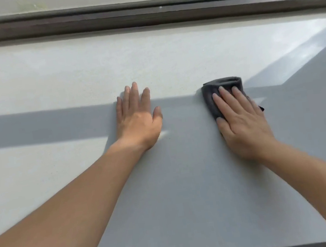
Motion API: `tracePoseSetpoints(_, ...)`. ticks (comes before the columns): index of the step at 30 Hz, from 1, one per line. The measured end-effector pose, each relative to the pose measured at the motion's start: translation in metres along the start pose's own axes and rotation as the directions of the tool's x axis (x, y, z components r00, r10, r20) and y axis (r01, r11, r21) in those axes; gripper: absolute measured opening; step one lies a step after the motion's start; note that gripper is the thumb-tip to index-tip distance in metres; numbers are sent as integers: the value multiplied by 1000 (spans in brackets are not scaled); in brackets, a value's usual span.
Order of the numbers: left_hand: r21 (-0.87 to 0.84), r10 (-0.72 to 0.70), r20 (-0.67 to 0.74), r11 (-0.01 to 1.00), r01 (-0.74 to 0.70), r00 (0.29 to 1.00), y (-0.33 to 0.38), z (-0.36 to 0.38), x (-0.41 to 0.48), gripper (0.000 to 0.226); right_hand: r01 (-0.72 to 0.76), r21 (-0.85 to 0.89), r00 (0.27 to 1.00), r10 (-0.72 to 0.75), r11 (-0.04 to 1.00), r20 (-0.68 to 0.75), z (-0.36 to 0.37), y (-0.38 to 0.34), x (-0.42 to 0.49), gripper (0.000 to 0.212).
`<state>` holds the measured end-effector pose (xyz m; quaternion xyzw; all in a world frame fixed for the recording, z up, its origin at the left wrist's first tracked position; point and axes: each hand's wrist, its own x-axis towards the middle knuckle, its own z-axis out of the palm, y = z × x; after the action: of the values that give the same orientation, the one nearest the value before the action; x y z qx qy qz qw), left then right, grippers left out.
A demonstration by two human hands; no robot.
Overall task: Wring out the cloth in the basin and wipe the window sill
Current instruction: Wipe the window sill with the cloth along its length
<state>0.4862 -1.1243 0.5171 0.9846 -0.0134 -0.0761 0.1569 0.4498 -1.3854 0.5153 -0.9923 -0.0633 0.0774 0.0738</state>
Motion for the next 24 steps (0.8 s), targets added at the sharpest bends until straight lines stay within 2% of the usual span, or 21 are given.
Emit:
tracePoseSetpoints(2, 41, -14, -20, 999, 15, 1000, 3, 3, 14, 61, -167, 28, 985, 168, 986, -33, -7, -2, 42, 65)
tracePoseSetpoints(3, 61, -21, -35, 998, 23, 999, 5, 5, 21, 61, -167, 19, 984, 167, 986, -53, -6, -11, 54, 64)
tracePoseSetpoints(5, 74, -55, -64, 995, 59, 996, 9, 7, 36, 62, 5, -7, 999, -5, 1000, -42, -1, -35, 55, 63)
tracePoseSetpoints(7, 68, -99, -86, 992, 104, 991, 13, 8, 48, 63, 223, -24, 975, -222, 975, 20, 2, -41, 44, 64)
tracePoseSetpoints(9, 65, -104, -84, 992, 110, 991, 16, 5, 55, 63, 285, -9, 958, -285, 958, 31, -6, -20, 61, 63)
tracePoseSetpoints(10, 69, -94, -80, 993, 100, 992, 16, 3, 59, 63, 229, -4, 973, -229, 973, 4, -10, -5, 80, 63)
tracePoseSetpoints(12, 76, -79, -60, 994, 84, 995, 18, -2, 66, 63, -21, 40, 999, 22, 999, -29, -22, 17, 124, 62)
tracePoseSetpoints(14, 61, -73, -54, 995, 76, 996, 25, -6, 78, 64, -201, 68, 979, 203, 977, -28, -26, 18, 153, 62)
tracePoseSetpoints(16, 7, -64, -42, 998, 64, 997, 36, -7, 93, 63, -153, 51, 986, 156, 987, -52, -22, 0, 155, 63)
tracePoseSetpoints(18, -33, -48, -30, 998, 47, 998, 45, -3, 102, 63, 60, 14, 997, -60, 998, -58, -15, -13, 137, 63)
tracePoseSetpoints(20, -9, -30, -28, 1000, 29, 999, 48, 2, 104, 64, 221, -7, 975, -221, 975, 1, -19, -6, 127, 63)
tracePoseSetpoints(22, 15, -26, -35, 1000, 26, 999, 47, 5, 103, 64, 227, -7, 973, -227, 974, 32, -27, 16, 147, 62)
tracePoseSetpoints(24, 29, -32, -33, 999, 33, 999, 47, 6, 102, 65, 76, 12, 997, -76, 997, 1, -33, 33, 174, 60)
